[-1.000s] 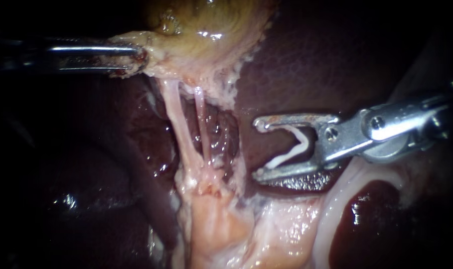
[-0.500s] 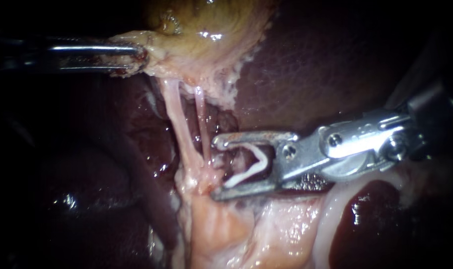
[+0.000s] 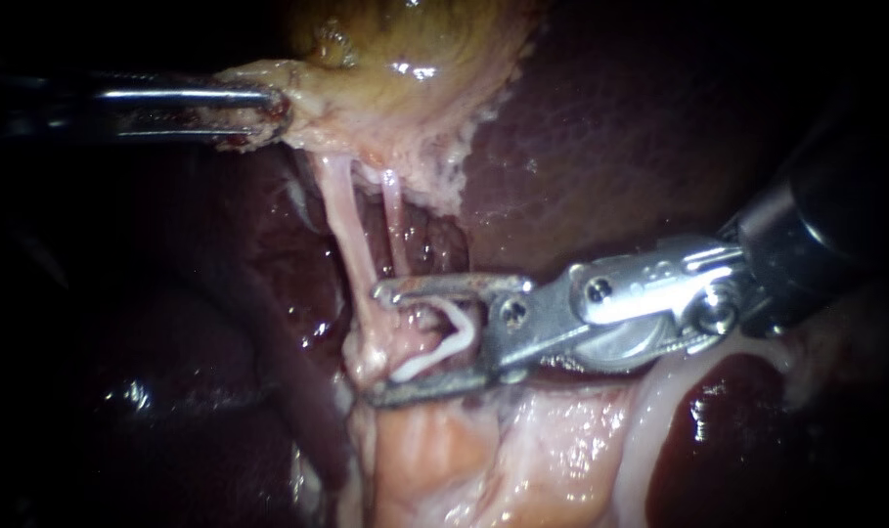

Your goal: Clipping first clip left tube

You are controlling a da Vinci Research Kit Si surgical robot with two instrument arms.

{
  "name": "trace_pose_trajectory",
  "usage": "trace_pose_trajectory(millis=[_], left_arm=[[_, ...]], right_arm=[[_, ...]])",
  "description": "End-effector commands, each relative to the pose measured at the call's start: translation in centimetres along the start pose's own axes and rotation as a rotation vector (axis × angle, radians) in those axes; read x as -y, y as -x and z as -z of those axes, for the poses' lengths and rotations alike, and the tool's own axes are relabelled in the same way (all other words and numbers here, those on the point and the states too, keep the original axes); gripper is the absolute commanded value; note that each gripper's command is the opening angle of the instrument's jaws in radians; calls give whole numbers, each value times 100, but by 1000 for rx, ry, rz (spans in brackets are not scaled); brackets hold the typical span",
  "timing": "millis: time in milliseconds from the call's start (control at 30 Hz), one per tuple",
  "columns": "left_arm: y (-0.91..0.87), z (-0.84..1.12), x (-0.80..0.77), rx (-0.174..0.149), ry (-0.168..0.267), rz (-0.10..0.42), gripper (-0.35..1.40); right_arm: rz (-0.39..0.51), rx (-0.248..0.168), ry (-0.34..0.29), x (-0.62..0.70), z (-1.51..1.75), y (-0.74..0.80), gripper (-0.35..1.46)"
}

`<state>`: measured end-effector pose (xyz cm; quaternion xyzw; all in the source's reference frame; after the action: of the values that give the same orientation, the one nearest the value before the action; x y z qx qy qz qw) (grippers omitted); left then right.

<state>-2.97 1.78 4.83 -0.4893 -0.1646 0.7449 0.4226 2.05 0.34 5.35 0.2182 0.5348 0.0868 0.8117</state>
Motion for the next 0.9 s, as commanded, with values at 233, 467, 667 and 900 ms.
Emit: trace_pose_trajectory(millis=[233, 467, 667, 900], left_arm=[[-1, 1, -2, 0, 2, 0, -35], [-1, 2, -4, 0, 4, 0, -35], [-2, 2, -6, 0, 5, 1, -35], [-1, 1, -7, 0, 7, 1, -35]], right_arm=[[-5, 3, 9, -16, 1, 15, 50], [-5, 4, 16, -31, -3, 26, 50], [-9, 6, 22, -39, -16, 33, 50], [-28, -2, -4, -43, -37, 35, 50]])
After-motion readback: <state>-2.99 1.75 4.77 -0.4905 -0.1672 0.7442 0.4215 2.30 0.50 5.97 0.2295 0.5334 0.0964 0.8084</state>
